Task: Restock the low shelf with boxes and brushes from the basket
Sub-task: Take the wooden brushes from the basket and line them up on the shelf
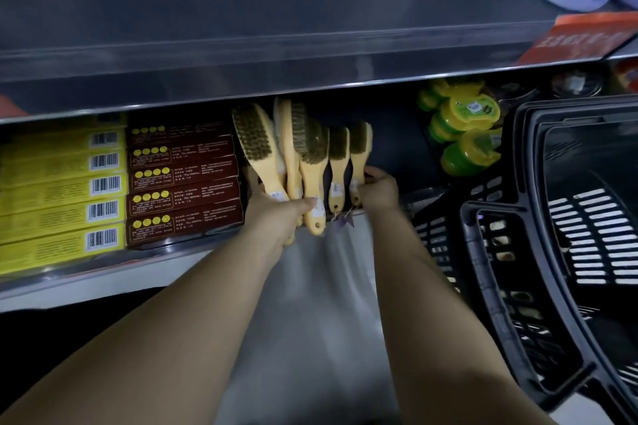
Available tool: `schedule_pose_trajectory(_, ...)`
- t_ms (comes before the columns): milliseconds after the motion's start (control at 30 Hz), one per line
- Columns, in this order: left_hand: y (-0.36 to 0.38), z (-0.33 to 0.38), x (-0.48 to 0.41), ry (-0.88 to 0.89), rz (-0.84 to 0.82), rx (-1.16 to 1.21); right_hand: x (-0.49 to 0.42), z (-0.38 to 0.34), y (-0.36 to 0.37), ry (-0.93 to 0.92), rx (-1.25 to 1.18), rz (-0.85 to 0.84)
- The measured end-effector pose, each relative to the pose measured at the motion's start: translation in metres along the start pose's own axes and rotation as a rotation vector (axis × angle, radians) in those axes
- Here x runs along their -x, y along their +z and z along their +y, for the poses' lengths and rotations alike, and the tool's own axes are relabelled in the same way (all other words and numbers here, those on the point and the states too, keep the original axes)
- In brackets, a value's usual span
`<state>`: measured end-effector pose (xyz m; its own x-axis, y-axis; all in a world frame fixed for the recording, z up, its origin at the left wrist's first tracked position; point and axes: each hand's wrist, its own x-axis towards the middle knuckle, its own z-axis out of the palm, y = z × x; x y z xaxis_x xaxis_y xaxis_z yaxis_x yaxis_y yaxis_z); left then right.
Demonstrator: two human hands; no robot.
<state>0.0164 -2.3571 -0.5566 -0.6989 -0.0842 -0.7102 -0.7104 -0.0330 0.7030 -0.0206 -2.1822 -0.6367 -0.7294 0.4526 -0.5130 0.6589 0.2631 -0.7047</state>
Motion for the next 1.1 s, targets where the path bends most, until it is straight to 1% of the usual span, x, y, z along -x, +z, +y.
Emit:
schedule_pose_trajectory(100,-0.001,-0.003,-0.005,-0.005,-0.015,-0.018,0.013,-0.007,-0.002,-0.097,0.077,0.124)
schedule_pose_trajectory(133,0.000,-0.003,-0.006,-0.008,-0.022,-0.021,0.022,-0.010,-0.002,-0.141,0.047,0.125)
schedule_pose_trajectory(167,0.001,-0.004,-0.007,-0.010,-0.027,-0.022,0.034,-0.014,-0.001,-0.154,-0.022,0.075)
schedule_pose_trajectory(200,0.002,-0.004,-0.008,-0.012,-0.035,-0.022,0.048,-0.019,0.000,-0.130,-0.104,-0.025)
schedule_pose_trajectory(267,0.005,-0.004,-0.007,-0.014,-0.062,-0.029,0.071,-0.023,0.005,-0.047,-0.250,-0.282)
schedule_pose_trajectory(300,0.006,-0.005,-0.007,-0.013,-0.075,-0.040,0.078,-0.022,0.008,-0.031,-0.297,-0.371)
schedule_pose_trajectory(333,0.008,-0.006,-0.007,-0.010,-0.083,-0.048,0.082,-0.020,0.009,-0.025,-0.339,-0.408)
schedule_pose_trajectory(367,0.010,-0.007,-0.007,-0.006,-0.086,-0.048,0.082,-0.018,0.009,-0.019,-0.389,-0.396)
schedule_pose_trajectory(400,0.011,-0.008,-0.006,-0.002,-0.084,-0.039,0.080,-0.017,0.006,0.001,-0.452,-0.342)
schedule_pose_trajectory(533,0.017,-0.009,-0.007,-0.007,-0.045,0.006,0.044,-0.020,-0.015,0.128,-0.641,0.039)
schedule_pose_trajectory(600,0.015,-0.009,-0.007,-0.012,-0.030,0.011,0.023,-0.024,-0.022,0.223,-0.686,0.137)
schedule_pose_trajectory(633,0.014,-0.010,-0.008,-0.010,-0.024,-0.001,0.014,-0.025,-0.023,0.248,-0.644,0.141)
schedule_pose_trajectory(667,0.012,-0.010,-0.008,-0.010,-0.020,-0.015,0.006,-0.024,-0.023,0.255,-0.533,0.124)
schedule_pose_trajectory(733,0.009,-0.010,-0.008,-0.020,-0.028,-0.023,-0.002,-0.018,-0.020,0.208,-0.250,0.087)
schedule_pose_trajectory(800,0.008,-0.009,-0.009,-0.040,-0.047,-0.023,-0.005,-0.013,-0.018,0.150,-0.102,0.106)
schedule_pose_trajectory(867,0.009,-0.008,-0.010,-0.050,-0.063,-0.037,-0.007,-0.010,-0.017,0.099,-0.052,0.139)
schedule_pose_trajectory(1033,0.015,-0.011,-0.010,-0.043,-0.084,-0.044,-0.011,-0.002,-0.017,0.051,0.015,0.144)
schedule_pose_trajectory(1100,0.018,-0.012,-0.011,-0.035,-0.068,-0.047,-0.006,-0.004,-0.018,-0.016,0.100,0.232)
